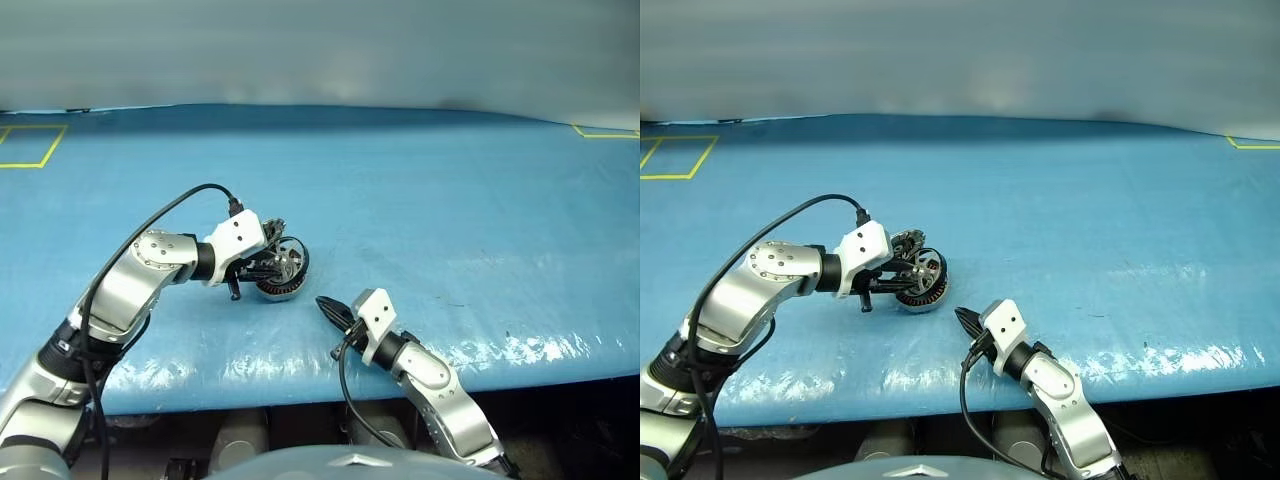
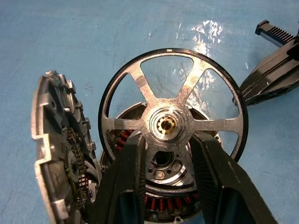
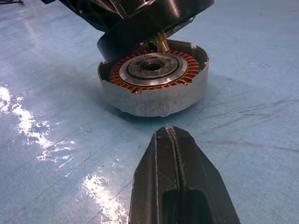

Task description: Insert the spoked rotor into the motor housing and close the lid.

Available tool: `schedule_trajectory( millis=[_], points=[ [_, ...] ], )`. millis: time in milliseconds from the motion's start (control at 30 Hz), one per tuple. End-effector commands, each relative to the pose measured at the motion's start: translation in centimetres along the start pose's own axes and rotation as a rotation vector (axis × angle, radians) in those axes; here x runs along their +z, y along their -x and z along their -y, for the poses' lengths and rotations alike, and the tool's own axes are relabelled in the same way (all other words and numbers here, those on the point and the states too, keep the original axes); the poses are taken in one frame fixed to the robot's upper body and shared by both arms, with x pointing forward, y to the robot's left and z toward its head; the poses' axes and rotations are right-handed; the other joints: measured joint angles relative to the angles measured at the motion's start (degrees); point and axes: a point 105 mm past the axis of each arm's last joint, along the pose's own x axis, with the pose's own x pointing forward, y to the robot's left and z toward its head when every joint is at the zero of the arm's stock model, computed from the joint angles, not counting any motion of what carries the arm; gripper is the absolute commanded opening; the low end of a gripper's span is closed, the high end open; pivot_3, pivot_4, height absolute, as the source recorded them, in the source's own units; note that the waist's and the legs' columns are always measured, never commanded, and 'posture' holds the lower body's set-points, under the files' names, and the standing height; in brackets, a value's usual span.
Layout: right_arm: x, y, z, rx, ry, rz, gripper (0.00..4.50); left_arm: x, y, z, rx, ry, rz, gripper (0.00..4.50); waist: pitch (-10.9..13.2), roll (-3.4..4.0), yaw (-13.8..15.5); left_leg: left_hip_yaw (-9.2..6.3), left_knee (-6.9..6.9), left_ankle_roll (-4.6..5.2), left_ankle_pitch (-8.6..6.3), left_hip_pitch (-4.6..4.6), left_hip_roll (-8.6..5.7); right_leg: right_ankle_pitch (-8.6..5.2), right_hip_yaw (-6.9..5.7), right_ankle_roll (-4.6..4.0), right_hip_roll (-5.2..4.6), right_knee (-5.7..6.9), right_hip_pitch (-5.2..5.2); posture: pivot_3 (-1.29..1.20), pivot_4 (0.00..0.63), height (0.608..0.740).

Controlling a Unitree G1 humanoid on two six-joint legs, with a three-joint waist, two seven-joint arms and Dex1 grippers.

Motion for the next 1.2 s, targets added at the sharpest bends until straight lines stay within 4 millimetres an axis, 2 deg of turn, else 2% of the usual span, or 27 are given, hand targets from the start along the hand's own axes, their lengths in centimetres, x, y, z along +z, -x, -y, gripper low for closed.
schedule_trajectory(
  millis=[33,767,1200],
  points=[
    [0.8,0.0,0.0,-0.009,0.017,0.038,0.00,0.9,0.4,-0.4,0.011,-0.051,0.010,1.13,0.00,0.00,0.01,0.00,0.00,0.00,0.00,0.00,0.00,0.00,0.00,0.00,0.00,0.00,0.00,0.00,0.150,0.740],
    [0.6,-0.3,0.0,-0.016,0.021,0.030,0.00,-0.2,0.2,-0.5,0.030,-0.089,-0.084,1.13,0.00,0.00,-0.02,0.00,0.03,0.00,0.00,0.00,0.00,0.02,0.01,0.02,0.00,0.02,0.00,0.00,0.150,0.740],
    [0.7,-0.4,0.3,-0.035,0.026,0.032,0.00,0.1,-0.2,-0.6,0.008,-0.127,-0.101,1.13,0.00,0.00,0.02,0.00,0.03,0.00,0.00,0.00,0.00,0.02,0.01,0.03,0.00,0.02,0.01,0.00,0.150,0.740]
  ],
)
